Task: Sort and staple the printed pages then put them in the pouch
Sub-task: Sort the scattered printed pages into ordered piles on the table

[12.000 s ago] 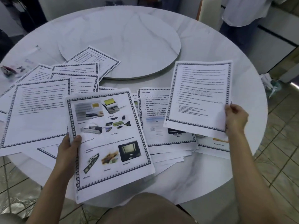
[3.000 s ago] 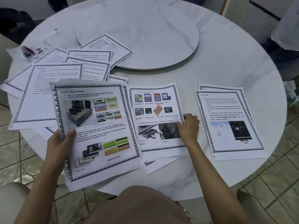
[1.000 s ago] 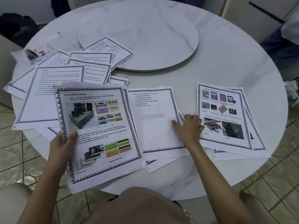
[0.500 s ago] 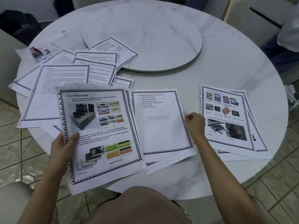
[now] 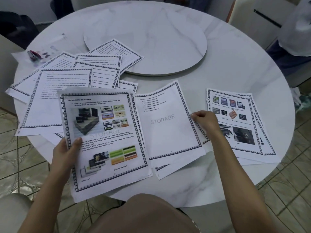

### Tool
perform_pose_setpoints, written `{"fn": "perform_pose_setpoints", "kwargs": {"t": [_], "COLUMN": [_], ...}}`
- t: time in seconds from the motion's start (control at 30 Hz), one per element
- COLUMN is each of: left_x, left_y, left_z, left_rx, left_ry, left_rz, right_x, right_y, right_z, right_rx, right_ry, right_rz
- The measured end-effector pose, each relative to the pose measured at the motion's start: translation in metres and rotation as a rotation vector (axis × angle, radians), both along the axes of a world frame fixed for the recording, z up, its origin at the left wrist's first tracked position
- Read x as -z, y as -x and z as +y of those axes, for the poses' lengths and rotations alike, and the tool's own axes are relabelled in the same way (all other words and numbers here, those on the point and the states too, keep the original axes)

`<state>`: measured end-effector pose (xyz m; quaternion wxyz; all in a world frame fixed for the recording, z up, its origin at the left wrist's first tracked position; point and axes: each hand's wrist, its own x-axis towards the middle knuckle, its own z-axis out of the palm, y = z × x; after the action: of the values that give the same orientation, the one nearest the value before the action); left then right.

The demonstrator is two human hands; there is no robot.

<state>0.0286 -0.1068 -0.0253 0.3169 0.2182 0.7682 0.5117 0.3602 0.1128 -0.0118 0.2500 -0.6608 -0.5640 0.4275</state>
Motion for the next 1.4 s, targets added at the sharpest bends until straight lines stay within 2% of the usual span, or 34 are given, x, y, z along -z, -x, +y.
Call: {"fn": "perform_pose_setpoints", "kwargs": {"t": [0.17, 0.3, 0.37, 0.47, 0.63, 0.9, 1.0, 1.17, 1.27, 1.4], "left_x": [-0.001, -0.002, -0.002, -0.001, 0.000, 0.003, 0.005, 0.012, 0.018, 0.024], "left_y": [-0.001, -0.003, -0.005, -0.008, -0.011, -0.008, -0.009, -0.018, -0.023, -0.030], "left_z": [0.001, 0.004, 0.005, 0.008, 0.013, 0.017, 0.019, 0.024, 0.026, 0.029], "left_rx": [-0.008, -0.002, -0.001, 0.022, 0.065, 0.102, 0.103, 0.118, 0.139, 0.164], "left_ry": [0.010, 0.014, 0.014, 0.014, 0.002, -0.009, -0.003, 0.004, 0.031, 0.066], "left_rz": [-0.011, -0.023, -0.022, -0.015, -0.015, -0.013, -0.031, -0.062, -0.059, -0.061], "right_x": [-0.039, -0.068, -0.083, -0.099, -0.109, -0.132, -0.140, -0.145, -0.134, -0.094], "right_y": [-0.013, -0.031, -0.037, -0.043, -0.051, -0.056, -0.059, -0.066, -0.073, -0.081], "right_z": [0.010, 0.015, 0.014, 0.013, 0.016, 0.005, 0.003, 0.005, 0.006, 0.001], "right_rx": [0.126, 0.197, 0.147, 0.060, 0.047, 0.064, 0.112, 0.203, 0.284, 0.372], "right_ry": [-0.147, -0.391, -0.480, -0.543, -0.606, -0.772, -0.860, -0.954, -0.888, -0.679], "right_rz": [0.209, 0.130, 0.030, -0.087, -0.180, -0.175, -0.127, 0.154, 0.278, 0.328]}}
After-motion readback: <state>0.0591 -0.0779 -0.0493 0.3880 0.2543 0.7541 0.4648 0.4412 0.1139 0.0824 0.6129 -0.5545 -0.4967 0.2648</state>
